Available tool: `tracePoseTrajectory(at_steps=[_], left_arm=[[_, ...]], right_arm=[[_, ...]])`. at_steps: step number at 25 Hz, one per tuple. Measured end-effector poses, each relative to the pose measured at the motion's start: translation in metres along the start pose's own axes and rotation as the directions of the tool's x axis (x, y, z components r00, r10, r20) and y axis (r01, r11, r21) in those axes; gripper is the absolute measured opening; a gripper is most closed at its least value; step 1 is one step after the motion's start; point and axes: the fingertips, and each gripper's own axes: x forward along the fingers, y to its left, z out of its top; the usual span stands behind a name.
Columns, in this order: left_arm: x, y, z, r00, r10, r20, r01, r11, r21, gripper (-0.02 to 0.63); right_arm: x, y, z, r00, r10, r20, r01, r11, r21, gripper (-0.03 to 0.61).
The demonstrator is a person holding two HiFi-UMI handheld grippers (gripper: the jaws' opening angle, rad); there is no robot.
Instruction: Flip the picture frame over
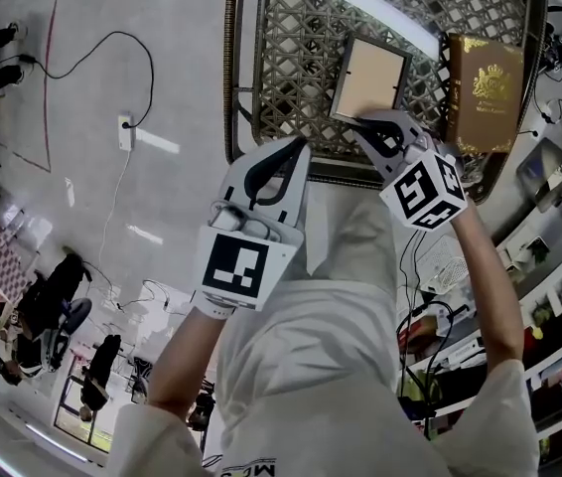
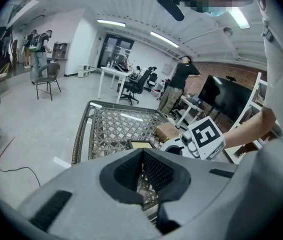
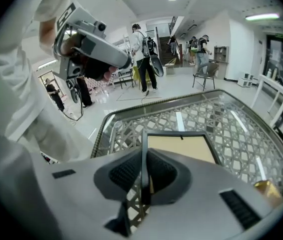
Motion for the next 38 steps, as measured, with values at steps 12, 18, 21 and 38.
tracePoseTrajectory(at_steps=[12,18,21,38], left_arm=[[0.000,0.005,0.008,1.000,0.007,0.015,-0.007,1.000,0.001,0.025],[-0.002,0.007,0.007,1.000,0.009,0.015,-0.009,1.000,-0.005,0.025],[-0.002,0.009,0.005,1.000,0.013,0.013,-0.013,1.000,-0.010,0.025],[-0.003,0.010,0.002,1.000,0.026,0.017,-0.026,0.999,-0.020,0.025]], right_arm=[[-0.019,0.029,0.023,0.977,0.211,0.038,-0.213,0.974,0.074,0.055],[-0.026,0.054,0.028,0.931,0.361,0.056,-0.366,0.922,0.126,0.055],[-0.030,0.063,0.029,0.906,0.418,0.063,-0.423,0.894,0.150,0.055],[-0.045,0.083,0.033,0.734,0.666,0.132,-0.668,0.674,0.314,0.054]])
